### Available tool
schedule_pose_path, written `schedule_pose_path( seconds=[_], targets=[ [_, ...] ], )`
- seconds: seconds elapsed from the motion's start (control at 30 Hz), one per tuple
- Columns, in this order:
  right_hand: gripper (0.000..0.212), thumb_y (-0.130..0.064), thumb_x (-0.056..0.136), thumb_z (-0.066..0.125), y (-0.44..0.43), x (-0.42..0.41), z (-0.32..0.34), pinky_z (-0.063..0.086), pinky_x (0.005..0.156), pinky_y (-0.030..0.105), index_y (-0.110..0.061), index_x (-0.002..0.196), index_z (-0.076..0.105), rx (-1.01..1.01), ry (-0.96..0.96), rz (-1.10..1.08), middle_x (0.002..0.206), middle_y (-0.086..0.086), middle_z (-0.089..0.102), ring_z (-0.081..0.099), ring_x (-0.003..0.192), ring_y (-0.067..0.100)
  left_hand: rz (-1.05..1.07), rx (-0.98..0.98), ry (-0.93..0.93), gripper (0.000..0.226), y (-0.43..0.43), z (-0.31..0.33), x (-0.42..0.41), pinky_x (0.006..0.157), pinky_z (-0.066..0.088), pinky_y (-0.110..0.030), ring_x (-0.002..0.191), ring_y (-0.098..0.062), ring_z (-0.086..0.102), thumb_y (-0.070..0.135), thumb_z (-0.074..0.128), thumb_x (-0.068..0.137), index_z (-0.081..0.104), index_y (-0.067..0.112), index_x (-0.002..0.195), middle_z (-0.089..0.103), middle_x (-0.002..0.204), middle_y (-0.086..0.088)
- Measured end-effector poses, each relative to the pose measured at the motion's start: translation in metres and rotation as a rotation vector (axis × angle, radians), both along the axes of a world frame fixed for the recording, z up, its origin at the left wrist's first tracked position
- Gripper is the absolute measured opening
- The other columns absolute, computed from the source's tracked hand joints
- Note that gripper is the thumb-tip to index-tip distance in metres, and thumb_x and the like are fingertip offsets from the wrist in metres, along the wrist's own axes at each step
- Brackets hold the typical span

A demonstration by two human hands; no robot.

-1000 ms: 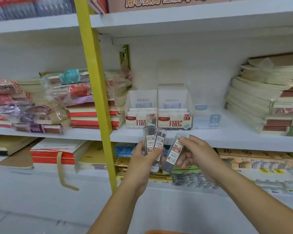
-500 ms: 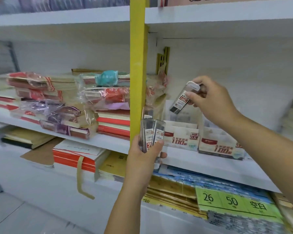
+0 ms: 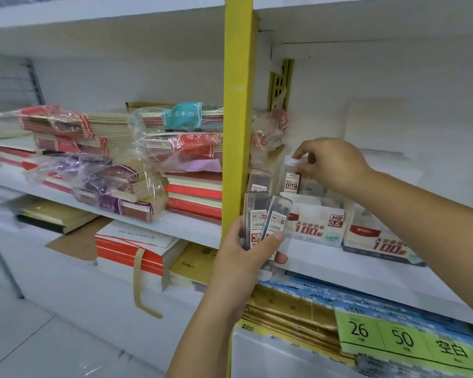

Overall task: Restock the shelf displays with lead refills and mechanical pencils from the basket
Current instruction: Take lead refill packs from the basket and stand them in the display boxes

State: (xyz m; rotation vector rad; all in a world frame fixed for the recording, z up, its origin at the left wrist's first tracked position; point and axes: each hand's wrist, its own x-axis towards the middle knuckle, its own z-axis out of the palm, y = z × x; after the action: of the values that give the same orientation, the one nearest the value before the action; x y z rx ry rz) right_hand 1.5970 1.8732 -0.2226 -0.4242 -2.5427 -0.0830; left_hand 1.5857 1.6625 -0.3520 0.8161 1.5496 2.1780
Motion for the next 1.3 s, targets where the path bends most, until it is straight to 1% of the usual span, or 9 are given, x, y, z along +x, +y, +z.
schedule_pose_path(
  seconds=[0.13, 0.23, 0.33, 0.43, 0.53, 0.9, 1.07, 1.17, 1.3],
  targets=[
    [0.035, -0.034, 0.097, 0.053, -0.013, 0.013, 0.003, 0.043, 0.078, 0.034, -0.023, 0.130, 0.059, 0.079, -0.009, -0.028, 0.117, 0.005, 0.058, 0.057, 0.104, 0.025, -0.027, 0.009, -0.024, 0.027, 0.001, 0.001, 0.003, 0.059, 0.056, -0.022, 0.074, -0.019, 0.075, 0.024, 0.077, 0.087, 0.066, 0.027, 0.111, 0.077, 0.099, 0.004],
    [0.025, -0.039, 0.097, 0.050, -0.033, 0.048, -0.003, 0.046, 0.069, 0.019, -0.029, 0.113, 0.067, -0.278, 0.157, 0.213, 0.103, -0.009, 0.067, 0.060, 0.087, 0.005, -0.044, 0.026, -0.043, 0.028, 0.002, 0.002, 0.006, 0.058, 0.055, -0.023, 0.073, -0.021, 0.076, 0.023, 0.078, 0.086, 0.066, 0.026, 0.111, 0.077, 0.099, 0.001],
    [0.027, -0.047, 0.087, 0.060, -0.062, 0.085, -0.026, 0.050, 0.063, 0.010, -0.045, 0.114, 0.061, -0.600, 0.045, 0.369, 0.093, -0.019, 0.066, 0.061, 0.080, -0.006, -0.079, 0.038, -0.034, 0.029, 0.003, 0.004, 0.011, 0.059, 0.055, -0.024, 0.074, -0.022, 0.075, 0.029, 0.081, 0.083, 0.068, 0.031, 0.108, 0.077, 0.098, -0.001],
    [0.045, -0.030, 0.084, 0.072, -0.071, 0.098, -0.051, 0.055, 0.081, 0.029, -0.045, 0.124, 0.058, -0.735, 0.099, 0.425, 0.095, -0.005, 0.063, 0.059, 0.083, 0.014, -0.107, 0.044, -0.024, 0.034, 0.005, 0.006, 0.020, 0.057, 0.054, -0.025, 0.075, -0.022, 0.075, 0.035, 0.081, 0.079, 0.068, 0.033, 0.110, 0.076, 0.096, -0.002],
    [0.042, -0.017, 0.084, 0.073, -0.070, 0.104, -0.059, 0.057, 0.080, 0.040, -0.045, 0.115, 0.065, -0.847, 0.203, 0.471, 0.090, 0.003, 0.063, 0.059, 0.079, 0.021, -0.097, 0.046, -0.016, 0.037, 0.007, 0.006, 0.030, 0.056, 0.053, -0.024, 0.076, -0.023, 0.075, 0.037, 0.082, 0.078, 0.068, 0.032, 0.112, 0.076, 0.099, -0.002],
    [0.022, -0.008, 0.086, 0.070, -0.067, 0.126, -0.069, 0.055, 0.062, 0.023, -0.023, 0.101, 0.061, -1.075, 0.418, 0.437, 0.087, -0.005, 0.074, 0.070, 0.074, 0.015, -0.027, 0.013, -0.032, 0.051, -0.004, 0.002, 0.038, 0.055, 0.053, -0.024, 0.080, -0.020, 0.076, 0.062, 0.065, 0.078, 0.063, 0.029, 0.116, 0.078, 0.100, -0.003],
    [0.019, -0.009, 0.088, 0.067, -0.069, 0.133, -0.075, 0.057, 0.063, 0.025, -0.015, 0.100, 0.055, -1.118, 0.460, 0.378, 0.086, 0.001, 0.075, 0.072, 0.071, 0.019, -0.021, 0.073, -0.067, 0.060, -0.009, 0.002, 0.032, 0.058, 0.053, -0.025, 0.070, -0.014, 0.068, 0.052, 0.083, 0.060, 0.066, 0.026, 0.111, 0.077, 0.101, -0.005],
    [0.019, -0.010, 0.087, 0.068, -0.068, 0.137, -0.076, 0.059, 0.068, 0.027, -0.018, 0.100, 0.057, -1.109, 0.286, 0.349, 0.093, 0.002, 0.074, 0.071, 0.075, 0.016, -0.008, 0.094, -0.062, 0.055, -0.010, 0.002, 0.030, 0.055, 0.052, -0.024, 0.063, -0.011, 0.061, 0.044, 0.085, 0.061, 0.066, 0.022, 0.107, 0.077, 0.093, -0.005],
    [0.018, -0.035, 0.079, 0.074, -0.066, 0.140, -0.059, 0.053, 0.074, 0.021, -0.037, 0.090, 0.060, -0.599, 0.080, 0.289, 0.090, -0.021, 0.066, 0.061, 0.085, -0.001, -0.030, 0.072, -0.028, 0.036, -0.010, 0.004, 0.025, 0.053, 0.050, -0.023, 0.060, -0.010, 0.056, 0.031, 0.085, 0.077, 0.067, 0.022, 0.107, 0.076, 0.092, -0.005]
  ],
)
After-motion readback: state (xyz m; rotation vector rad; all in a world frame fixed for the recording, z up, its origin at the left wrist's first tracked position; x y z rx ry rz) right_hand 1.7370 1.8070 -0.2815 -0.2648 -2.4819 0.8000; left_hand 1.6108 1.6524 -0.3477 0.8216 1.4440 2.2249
